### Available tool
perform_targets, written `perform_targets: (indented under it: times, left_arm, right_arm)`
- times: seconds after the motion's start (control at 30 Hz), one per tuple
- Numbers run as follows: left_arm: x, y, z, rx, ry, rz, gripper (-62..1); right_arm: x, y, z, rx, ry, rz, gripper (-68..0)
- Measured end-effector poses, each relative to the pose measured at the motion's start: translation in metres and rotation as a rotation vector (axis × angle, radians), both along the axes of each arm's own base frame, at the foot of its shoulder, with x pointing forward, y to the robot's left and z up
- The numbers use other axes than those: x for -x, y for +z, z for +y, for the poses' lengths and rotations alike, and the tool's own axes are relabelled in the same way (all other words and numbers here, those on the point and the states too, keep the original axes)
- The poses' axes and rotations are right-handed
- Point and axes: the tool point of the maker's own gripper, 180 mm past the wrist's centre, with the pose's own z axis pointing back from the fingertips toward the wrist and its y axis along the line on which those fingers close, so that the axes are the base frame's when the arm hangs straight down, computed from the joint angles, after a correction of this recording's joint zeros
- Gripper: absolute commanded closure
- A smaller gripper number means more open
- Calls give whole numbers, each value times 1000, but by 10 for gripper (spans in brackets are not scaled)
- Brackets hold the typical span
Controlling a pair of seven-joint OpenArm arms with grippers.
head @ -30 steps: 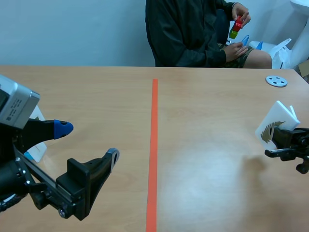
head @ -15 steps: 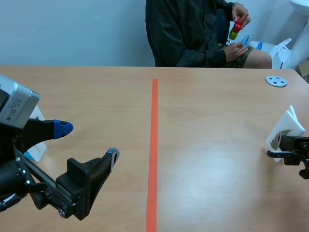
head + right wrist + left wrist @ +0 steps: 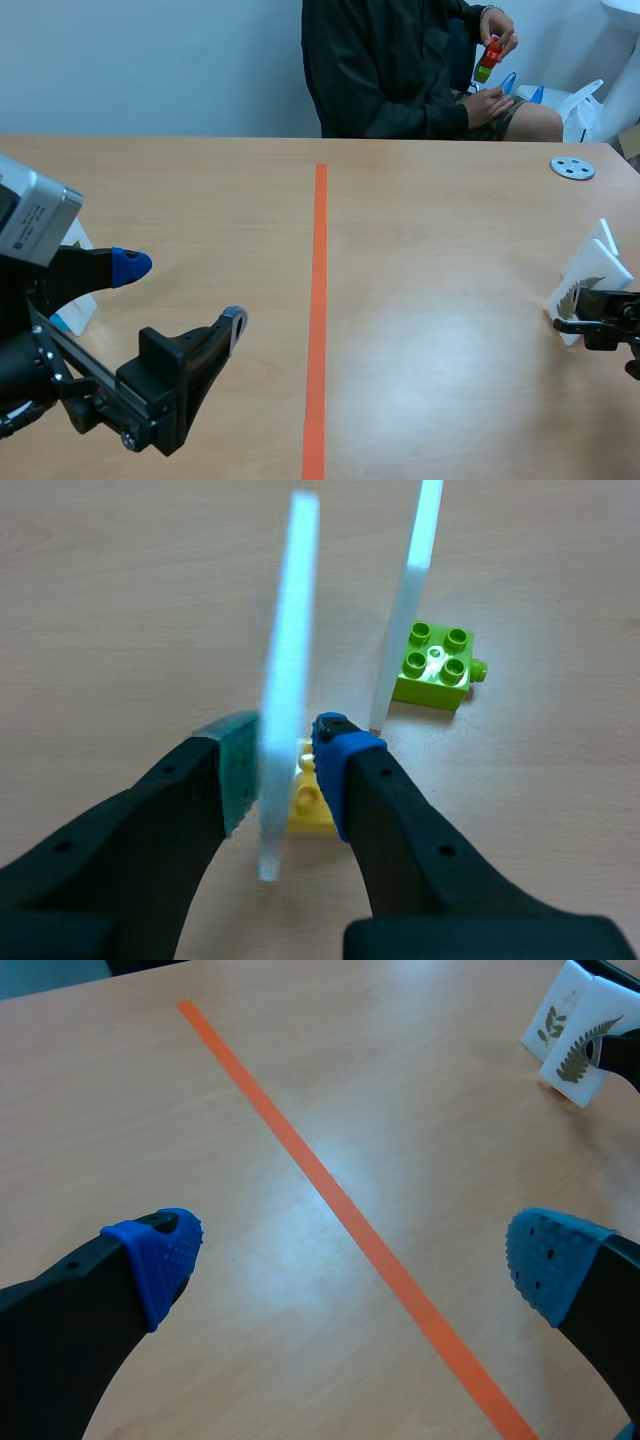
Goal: Sort the leaf by its shape. The table is split by an orange tape line. A compound leaf with several leaflets goes to the left side, a simple leaf with one blade goes to the right side. Return to the home posture when a red brick is placed on the table.
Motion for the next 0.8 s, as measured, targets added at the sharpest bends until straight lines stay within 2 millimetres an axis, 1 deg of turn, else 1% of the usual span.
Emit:
perform_targets:
  times: [0.03, 0.13, 0.17, 0.3, 0.37, 0.4, 0.63, 0.8]
  left_arm:
    - [0, 0, 0, 0, 0, 0, -623]
    - [0, 0, 0, 0, 0, 0, -623]
    - [0, 0, 0, 0, 0, 0, -623]
    - [0, 0, 0, 0, 0, 0, -623]
    - [0, 0, 0, 0, 0, 0, -623]
    - [0, 0, 0, 0, 0, 0, -623]
    - [0, 0, 0, 0, 0, 0, -623]
    - [0, 0, 0, 0, 0, 0, -623]
  right_arm:
    - [0, 0, 0, 0, 0, 0, -246]
    - [0, 1, 0, 0, 0, -4, -462]
    - [-1, 2, 0, 0, -1, -11, -497]
    - [-3, 8, 0, -1, -3, -49, -586]
    - [-4, 10, 0, 0, -1, -55, -663]
    - [-6, 14, 0, 2, 0, -70, -679]
    - [-23, 53, 7, 30, 33, -194, -679]
    - [-27, 69, 10, 31, 41, -258, -679]
